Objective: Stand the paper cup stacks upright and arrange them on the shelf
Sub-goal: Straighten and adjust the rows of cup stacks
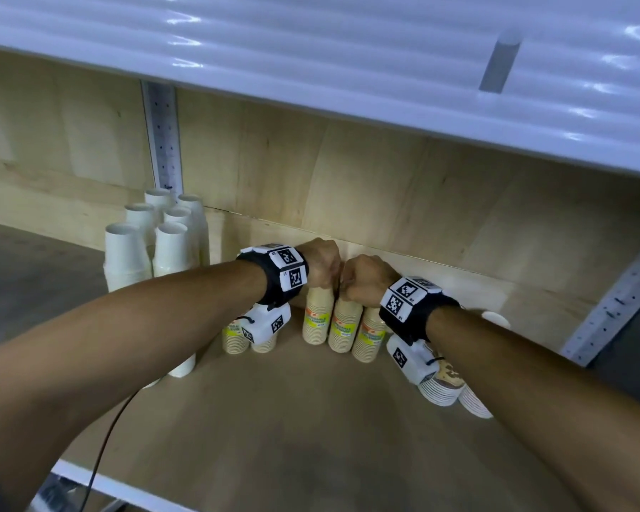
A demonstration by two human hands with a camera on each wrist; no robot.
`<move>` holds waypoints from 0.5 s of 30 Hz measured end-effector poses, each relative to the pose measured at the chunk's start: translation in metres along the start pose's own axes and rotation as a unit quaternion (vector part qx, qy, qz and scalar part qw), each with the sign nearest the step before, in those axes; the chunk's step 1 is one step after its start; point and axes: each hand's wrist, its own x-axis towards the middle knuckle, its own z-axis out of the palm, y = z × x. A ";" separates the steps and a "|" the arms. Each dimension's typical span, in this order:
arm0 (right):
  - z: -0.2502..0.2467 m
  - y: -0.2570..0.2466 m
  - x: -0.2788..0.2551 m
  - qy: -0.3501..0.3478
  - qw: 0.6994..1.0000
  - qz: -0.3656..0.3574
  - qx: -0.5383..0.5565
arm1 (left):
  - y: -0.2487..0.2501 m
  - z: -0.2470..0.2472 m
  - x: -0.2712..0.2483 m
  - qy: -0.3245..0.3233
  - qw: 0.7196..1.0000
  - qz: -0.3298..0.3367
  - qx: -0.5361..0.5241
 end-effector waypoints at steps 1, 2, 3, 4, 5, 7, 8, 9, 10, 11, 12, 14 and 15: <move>0.000 0.001 0.001 0.000 1.000 0.001 0.002 | -0.001 0.001 0.002 0.000 1.000 -0.001 -0.003; 0.001 0.002 0.003 -0.001 1.000 0.001 0.002 | -0.001 0.002 0.004 0.001 1.000 -0.001 -0.005; 0.001 0.003 0.004 -0.002 1.000 0.000 0.001 | -0.001 0.002 0.006 0.001 1.000 -0.001 -0.004; 0.001 0.004 0.005 -0.002 1.000 0.000 0.001 | -0.002 0.003 0.007 0.002 1.000 -0.002 -0.004; 0.002 0.005 0.006 -0.001 1.000 0.001 0.002 | -0.003 0.004 0.009 0.005 1.000 -0.003 -0.006; 0.002 0.007 0.007 -0.001 1.000 0.005 0.001 | -0.003 0.006 0.011 0.006 1.000 -0.005 -0.013; 0.003 0.007 0.008 -0.001 1.000 0.007 -0.002 | -0.004 0.008 0.013 0.005 1.000 -0.006 -0.015; 0.003 0.008 0.009 -0.001 1.000 0.008 -0.004 | -0.005 0.009 0.014 0.005 1.000 -0.007 -0.016; 0.003 0.008 0.010 0.000 1.000 0.010 -0.007 | -0.005 0.009 0.014 0.005 1.000 -0.007 -0.019; 0.004 0.009 0.011 -0.001 1.000 0.011 -0.011 | -0.005 0.010 0.015 0.005 1.000 -0.005 -0.022; 0.005 0.009 0.012 -0.001 1.000 0.014 -0.013 | -0.005 0.009 0.015 0.006 1.000 -0.004 -0.024; 0.004 0.009 0.014 -0.001 1.000 0.016 -0.016 | -0.005 0.008 0.014 0.009 0.999 -0.008 -0.029; 0.004 0.009 0.014 0.000 1.000 0.018 -0.018 | -0.005 0.007 0.013 0.011 0.999 -0.011 -0.033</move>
